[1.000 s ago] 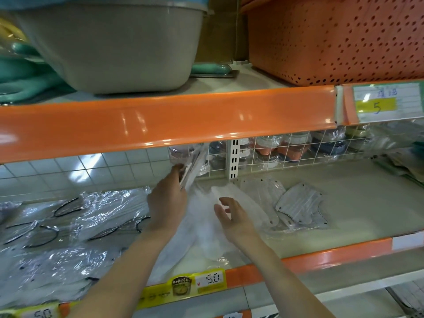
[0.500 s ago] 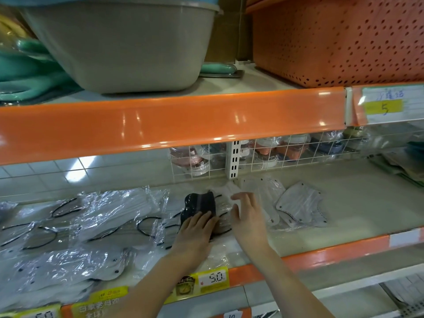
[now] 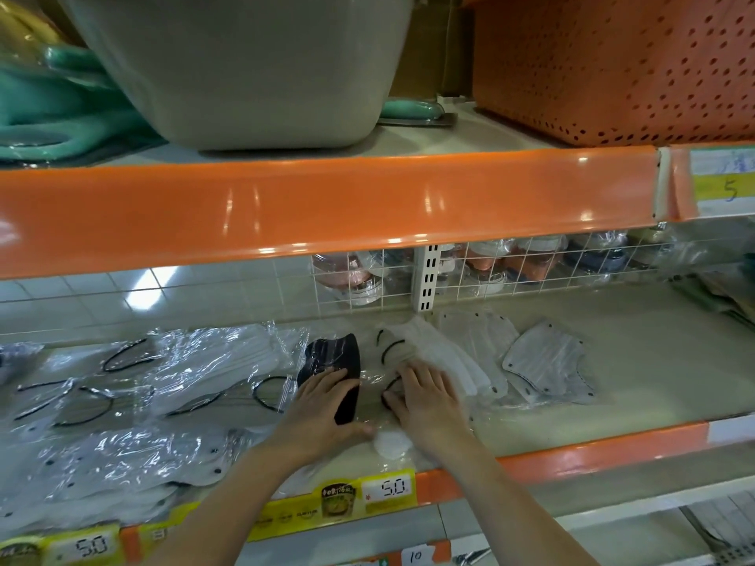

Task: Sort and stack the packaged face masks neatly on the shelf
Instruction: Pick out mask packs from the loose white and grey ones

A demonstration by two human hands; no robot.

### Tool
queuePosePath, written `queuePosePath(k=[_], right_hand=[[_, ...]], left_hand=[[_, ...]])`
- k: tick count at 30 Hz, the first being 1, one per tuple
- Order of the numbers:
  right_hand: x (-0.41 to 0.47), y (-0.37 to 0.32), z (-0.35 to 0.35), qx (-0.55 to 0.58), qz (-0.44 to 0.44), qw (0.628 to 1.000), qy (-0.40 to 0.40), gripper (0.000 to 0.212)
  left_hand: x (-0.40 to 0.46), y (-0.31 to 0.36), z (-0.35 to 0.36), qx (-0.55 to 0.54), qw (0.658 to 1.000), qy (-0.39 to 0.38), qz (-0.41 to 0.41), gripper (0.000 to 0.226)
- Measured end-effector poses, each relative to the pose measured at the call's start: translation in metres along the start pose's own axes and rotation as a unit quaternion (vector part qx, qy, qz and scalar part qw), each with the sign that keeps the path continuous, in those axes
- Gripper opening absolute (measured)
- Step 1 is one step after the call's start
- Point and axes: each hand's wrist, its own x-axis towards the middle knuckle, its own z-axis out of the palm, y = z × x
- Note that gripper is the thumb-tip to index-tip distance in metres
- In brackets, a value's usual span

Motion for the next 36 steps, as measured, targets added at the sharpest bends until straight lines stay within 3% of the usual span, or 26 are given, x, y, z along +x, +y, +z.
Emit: queuePosePath(k=[2,6,10,13,17,21,24,26,30,34,36], right_hand=[[0.003,-0.003,-0.001,-0.004,0.013,1.000,0.000,0.050],[0.010,-0.016,-0.008,-0.036,0.010,0.999,0.022,0.047],[0.015,-0.030,-0.014,0.013,-0.107,0.994,-0.013,0.068],[0.018,-0.035,-0.005,0.047,-0.176,0.982,-0.045,0.065],[0.023,-0.037,0.010,0.034,-0.215,0.976,-0.010,0.043],[0.026,-0.042,0.010,0.010,-0.204,0.979,0.016,0.025],[0.023,-0.055,0.004,0.010,-0.209,0.968,0.138,0.024],[0.021,-0.062,0.003,0.022,-0.236,0.947,0.218,0.020],[0.022,-0.086,-0.001,0.024,-0.284,0.919,0.273,0.016],[0.022,-0.125,0.004,0.016,-0.300,0.908,0.291,0.010],[0.021,-0.145,0.008,0.008,-0.298,0.916,0.269,0.007]], left_hand=[[-0.002,-0.002,-0.001,0.026,1.000,-0.015,0.008,0.113],[-0.007,-0.009,0.002,0.032,0.998,-0.040,0.035,0.101],[-0.011,-0.013,0.003,-0.045,0.997,0.016,0.054,0.051],[-0.016,-0.011,-0.007,-0.088,0.994,0.037,0.048,0.024],[-0.022,-0.019,-0.017,-0.121,0.990,0.062,0.035,0.019],[-0.030,-0.033,-0.024,-0.154,0.978,0.134,0.045,0.034],[-0.035,-0.053,-0.028,-0.004,0.975,0.210,0.066,0.041],[-0.040,-0.066,-0.032,0.094,0.957,0.263,0.076,0.027],[-0.044,-0.076,-0.036,0.179,0.932,0.303,0.083,0.019],[-0.046,-0.090,-0.044,0.178,0.916,0.355,0.054,0.003],[-0.050,-0.101,-0.050,0.176,0.905,0.385,0.045,0.015]])
